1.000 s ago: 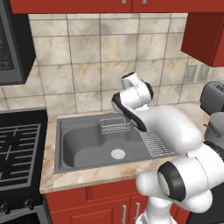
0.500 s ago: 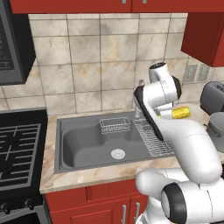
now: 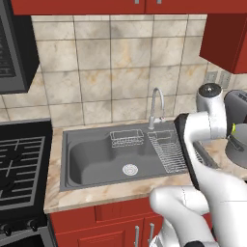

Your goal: Dump the corn from the pot into the sink. Then turn on the water and wash the corn. Then turn off the water and put the corn back in the pot.

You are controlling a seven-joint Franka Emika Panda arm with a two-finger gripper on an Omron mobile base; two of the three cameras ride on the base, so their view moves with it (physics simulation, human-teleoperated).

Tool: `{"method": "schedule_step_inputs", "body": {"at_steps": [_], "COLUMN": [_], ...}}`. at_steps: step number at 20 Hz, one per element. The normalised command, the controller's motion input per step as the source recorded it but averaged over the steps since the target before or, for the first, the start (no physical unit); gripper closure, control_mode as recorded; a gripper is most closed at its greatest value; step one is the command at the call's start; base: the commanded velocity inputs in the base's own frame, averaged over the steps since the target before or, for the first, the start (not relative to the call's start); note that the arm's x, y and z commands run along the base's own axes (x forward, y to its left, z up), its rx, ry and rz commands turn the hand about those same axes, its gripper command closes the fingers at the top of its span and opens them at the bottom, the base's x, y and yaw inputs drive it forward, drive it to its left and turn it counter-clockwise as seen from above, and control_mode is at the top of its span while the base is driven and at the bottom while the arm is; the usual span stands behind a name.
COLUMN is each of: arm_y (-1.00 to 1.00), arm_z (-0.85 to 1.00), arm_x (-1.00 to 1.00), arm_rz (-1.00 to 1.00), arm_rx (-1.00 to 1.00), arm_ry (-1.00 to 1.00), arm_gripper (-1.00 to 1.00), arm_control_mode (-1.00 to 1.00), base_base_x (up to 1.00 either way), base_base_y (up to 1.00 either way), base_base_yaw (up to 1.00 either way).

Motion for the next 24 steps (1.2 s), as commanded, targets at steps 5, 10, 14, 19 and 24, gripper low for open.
{"method": "schedule_step_inputs", "body": {"at_steps": [5, 10, 14, 19, 24], "arm_y": [-0.52, -0.47, -0.3, -0.27, -0.42], "arm_z": [0.16, 0.24, 0.46, 0.5, 0.0], "arm_x": [-0.34, -0.45, -0.59, -0.46, -0.05], "arm_rz": [0.0, 0.0, 0.0, 0.0, 0.0], "arm_rx": [-0.1, -0.05, 0.0, 0.0, 0.03], "arm_ry": [-0.37, -0.31, -0.27, -0.18, 0.0], "arm_gripper": [1.0, 1.0, 1.0, 1.0, 1.0], "arm_control_mode": [-1.0, -1.0, -1.0, -1.0, -1.0], "base_base_x": [0.0, 0.0, 0.0, 0.0, 0.0], "base_base_y": [0.0, 0.0, 0.0, 0.0, 0.0], "base_base_yaw": [0.0, 0.0, 0.0, 0.0, 0.0]}}
